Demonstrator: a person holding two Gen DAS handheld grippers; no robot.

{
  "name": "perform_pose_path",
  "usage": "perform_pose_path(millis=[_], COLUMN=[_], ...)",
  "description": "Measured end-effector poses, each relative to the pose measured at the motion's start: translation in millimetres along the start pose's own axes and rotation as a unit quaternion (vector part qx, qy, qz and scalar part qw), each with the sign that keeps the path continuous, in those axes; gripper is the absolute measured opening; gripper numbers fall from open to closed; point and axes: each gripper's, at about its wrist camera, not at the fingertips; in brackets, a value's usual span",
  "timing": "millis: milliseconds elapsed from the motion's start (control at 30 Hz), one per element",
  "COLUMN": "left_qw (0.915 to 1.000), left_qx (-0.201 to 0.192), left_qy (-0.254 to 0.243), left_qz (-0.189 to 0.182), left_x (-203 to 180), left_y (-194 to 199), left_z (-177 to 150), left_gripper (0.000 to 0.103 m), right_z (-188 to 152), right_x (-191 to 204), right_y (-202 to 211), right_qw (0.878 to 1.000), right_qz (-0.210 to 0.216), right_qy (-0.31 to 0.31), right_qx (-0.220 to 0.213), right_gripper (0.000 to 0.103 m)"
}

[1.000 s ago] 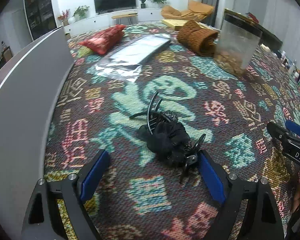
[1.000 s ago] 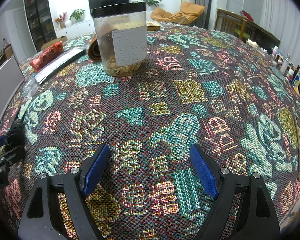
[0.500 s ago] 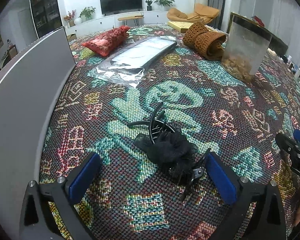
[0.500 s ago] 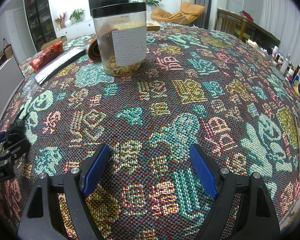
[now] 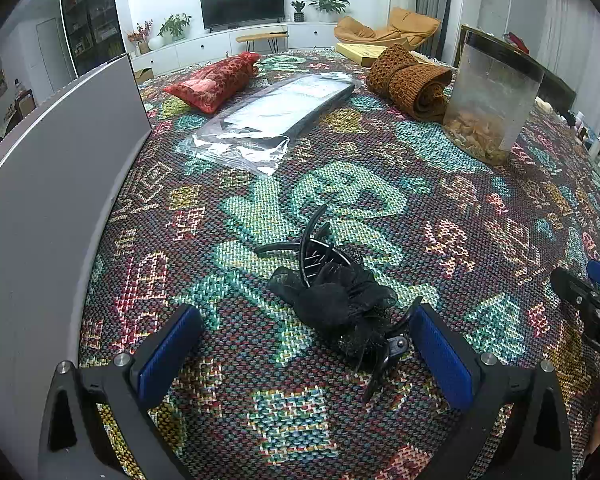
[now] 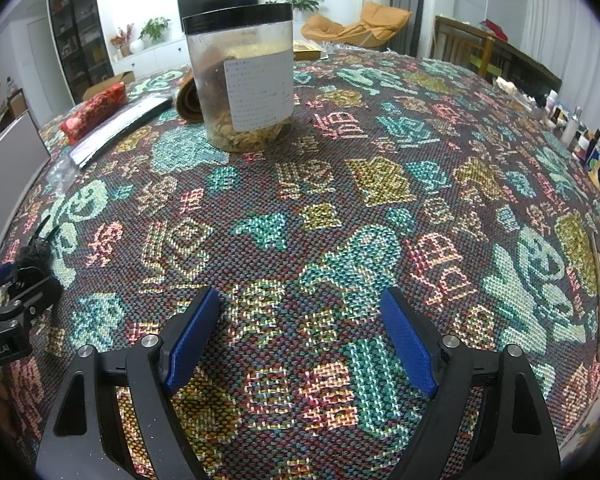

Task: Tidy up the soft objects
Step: 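Hold the black gloves with the left tool, then grasp the brown knit roll with right tool while left tool holds gloves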

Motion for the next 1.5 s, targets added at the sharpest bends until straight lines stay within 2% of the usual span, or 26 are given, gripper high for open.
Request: perform_pose_path(millis=[100, 167, 267, 367, 433, 500, 533, 600, 667, 800, 900, 1100, 1200, 1333, 1367, 1400, 1500], left_qw=[1.0, 1.0, 1.0, 1.0, 1.0, 1.0, 1.0, 1.0, 1.0, 1.0, 1.0, 1.0, 1.0, 1.0, 1.0, 1.0, 1.0], left_qx=[0.0, 0.0, 0.0, 0.0, 0.0, 0.0, 0.0, 0.0, 0.0, 0.0, 0.0, 0.0, 0.0, 0.0, 0.0, 0.0, 0.0], left_qy=[0.0, 0.0, 0.0, 0.0, 0.0, 0.0, 0.0, 0.0, 0.0, 0.0, 0.0, 0.0, 0.0, 0.0, 0.0, 0.0, 0.0], left_qz=[0.0, 0.0, 0.0, 0.0, 0.0, 0.0, 0.0, 0.0, 0.0, 0.0, 0.0, 0.0, 0.0, 0.0, 0.0, 0.0, 0.0], left_x=[-0.2, -0.1, -0.1, -0.1, -0.1, -0.2, -0.1, -0.2, -0.2, 0.0, 0.1, 0.1, 0.1, 0.3, 0.2, 0.2, 0.2], left_y=[-0.4, -0.3, -0.4, -0.4, -0.3, -0.5, -0.3, -0.4, -0.2, -0.3, -0.3, -0.3, -0.3, 0.0, 0.0, -0.1, 0.0], left_z=[0.1, 0.1, 0.1, 0.1, 0.1, 0.2, 0.0, 0.1, 0.0, 0.1, 0.3, 0.2, 0.2, 0.3, 0.4, 0.4, 0.4], left_gripper=[0.103, 0.103, 0.103, 0.103, 0.103, 0.103, 0.103, 0.103, 0.103, 0.103, 0.103, 0.103, 0.103, 0.103, 0.103, 0.103, 0.103], right_z=[15.4, 36.6, 91.1, 163.9, 215.2, 251.5, 268.5, 281.1, 287.9, 278.2, 269.7, 249.2, 242.8, 239.6, 237.8, 236.6, 244.9], right_x=[3.0, 0.9, 4.1, 16.6, 29.1, 44.5, 57.6, 77.9, 101.2, 122.2, 134.6, 139.9, 144.1, 137.8, 135.5, 132.1, 124.7], right_y=[1.2, 22.2, 60.4, 70.3, 52.1, 25.0, 2.8, -27.7, -64.4, -98.4, -122.1, -158.7, -168.7, -178.9, -181.0, -182.1, -174.7], right_qw=[0.998, 0.998, 0.995, 0.992, 0.991, 0.989, 0.986, 0.983, 0.974, 0.959, 0.941, 0.912, 0.901, 0.898, 0.896, 0.894, 0.908], right_qz=[0.015, 0.029, 0.056, 0.083, 0.116, 0.132, 0.127, 0.098, 0.061, 0.009, -0.023, -0.089, -0.12, -0.132, -0.135, -0.14, -0.118], right_qy=[0.046, 0.054, 0.06, 0.069, 0.063, 0.067, 0.086, 0.117, 0.15, 0.195, 0.226, 0.251, 0.272, 0.267, 0.272, 0.277, 0.263], right_qx=[0.029, -0.002, -0.063, -0.068, -0.026, 0.021, 0.06, 0.105, 0.156, 0.204, 0.251, 0.311, 0.317, 0.323, 0.323, 0.322, 0.303], right_gripper=[0.088, 0.088, 0.09, 0.09, 0.09, 0.09, 0.09, 0.09, 0.09, 0.09, 0.089, 0.088, 0.088, 0.086, 0.081, 0.066, 0.057])
Point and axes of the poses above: each gripper's, at about its wrist camera, not at the fingertips, and y roughly against the way its jaws point, x to its left, z to its top, and after that the axes turned 3 degrees about z, right-handed
